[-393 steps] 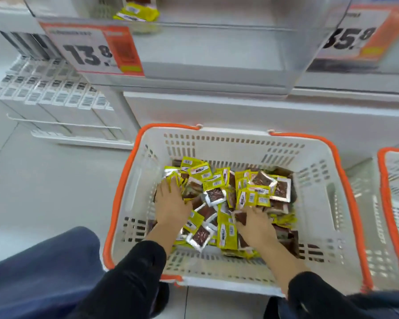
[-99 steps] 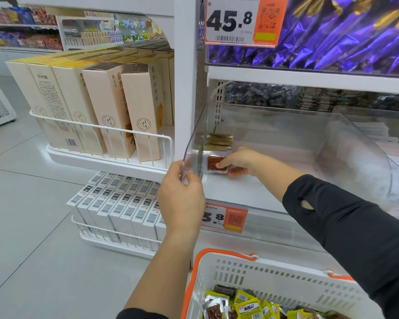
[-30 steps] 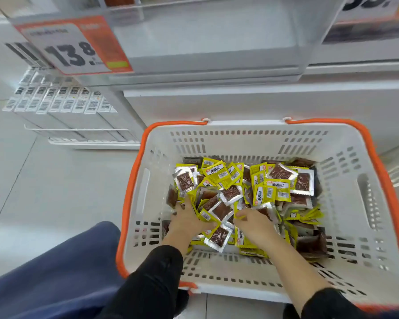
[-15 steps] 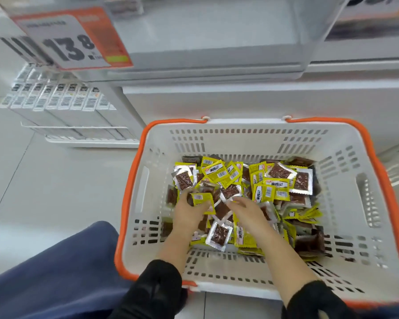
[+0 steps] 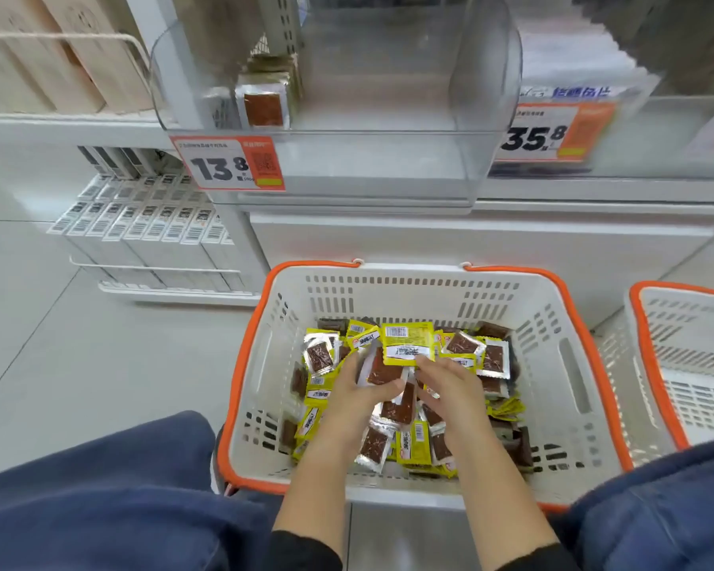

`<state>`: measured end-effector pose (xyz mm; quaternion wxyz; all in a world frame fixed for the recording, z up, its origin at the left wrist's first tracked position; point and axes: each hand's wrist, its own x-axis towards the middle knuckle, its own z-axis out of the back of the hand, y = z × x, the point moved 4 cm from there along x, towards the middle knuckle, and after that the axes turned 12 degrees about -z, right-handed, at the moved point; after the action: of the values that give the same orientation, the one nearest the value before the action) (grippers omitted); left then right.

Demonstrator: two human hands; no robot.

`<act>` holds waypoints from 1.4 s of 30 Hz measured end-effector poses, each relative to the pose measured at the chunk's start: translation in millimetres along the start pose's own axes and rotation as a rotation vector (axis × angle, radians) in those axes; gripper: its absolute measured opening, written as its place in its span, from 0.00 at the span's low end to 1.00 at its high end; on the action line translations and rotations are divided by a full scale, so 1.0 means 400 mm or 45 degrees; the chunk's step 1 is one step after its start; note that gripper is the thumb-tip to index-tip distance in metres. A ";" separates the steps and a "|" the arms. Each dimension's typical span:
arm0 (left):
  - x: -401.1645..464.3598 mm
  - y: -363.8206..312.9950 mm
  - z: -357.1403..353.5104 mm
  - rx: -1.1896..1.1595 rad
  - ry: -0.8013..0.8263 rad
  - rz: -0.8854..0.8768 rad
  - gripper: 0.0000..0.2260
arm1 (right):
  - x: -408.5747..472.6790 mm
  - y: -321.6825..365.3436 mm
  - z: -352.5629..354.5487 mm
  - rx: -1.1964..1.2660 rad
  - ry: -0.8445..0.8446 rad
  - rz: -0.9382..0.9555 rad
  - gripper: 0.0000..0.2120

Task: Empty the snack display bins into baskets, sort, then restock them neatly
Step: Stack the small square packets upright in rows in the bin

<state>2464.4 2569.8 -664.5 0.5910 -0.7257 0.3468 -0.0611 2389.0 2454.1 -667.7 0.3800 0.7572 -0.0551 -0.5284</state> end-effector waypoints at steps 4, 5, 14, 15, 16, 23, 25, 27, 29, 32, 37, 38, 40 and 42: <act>-0.011 -0.040 0.018 0.005 0.021 0.021 0.19 | -0.045 0.054 0.043 -0.031 -0.279 0.407 0.04; -0.011 -0.045 0.022 -0.003 0.071 0.046 0.23 | -0.065 0.067 0.042 -0.172 -0.329 0.539 0.05; -0.024 -0.100 0.028 0.159 0.304 -0.075 0.24 | -0.137 0.036 -0.024 -1.177 -0.315 1.106 0.05; -0.024 -0.101 0.028 0.179 0.321 -0.104 0.24 | -0.146 0.035 -0.031 -1.211 -0.312 1.137 0.07; -0.026 -0.105 0.022 0.212 0.336 -0.124 0.23 | -0.151 0.032 -0.038 -1.236 -0.302 1.170 0.08; -0.030 -0.079 0.016 0.302 0.303 -0.082 0.26 | -0.149 0.047 -0.011 -0.594 -0.194 0.782 0.09; -0.031 -0.080 0.009 0.272 0.320 -0.041 0.26 | -0.142 0.058 0.005 -0.566 -0.271 0.670 0.10; -0.033 -0.087 0.004 0.206 0.348 -0.003 0.21 | -0.132 0.052 0.003 -0.518 -0.050 0.408 0.16; -0.033 -0.088 -0.001 0.172 0.379 0.027 0.18 | -0.133 0.034 -0.011 -0.326 0.230 0.167 0.12; -0.031 -0.075 0.001 0.169 0.388 0.054 0.30 | -0.120 0.019 -0.006 -0.186 0.220 0.108 0.10; -0.030 -0.064 0.003 0.168 0.334 0.023 0.38 | -0.116 0.037 0.009 -0.010 0.134 0.061 0.07; -0.024 -0.064 0.012 0.132 0.282 0.020 0.40 | -0.113 0.041 0.014 0.020 0.112 0.056 0.10; -0.017 -0.071 0.024 0.091 0.237 0.005 0.47 | -0.106 0.043 0.021 0.027 0.096 0.036 0.15; -0.014 -0.077 0.030 0.117 0.250 -0.022 0.48 | -0.110 0.044 0.019 -0.045 0.135 0.015 0.10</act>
<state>2479.5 2584.6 -638.5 0.5864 -0.6912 0.3937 -0.1529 2368.9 2459.0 -624.6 0.3987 0.7770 -0.0298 -0.4861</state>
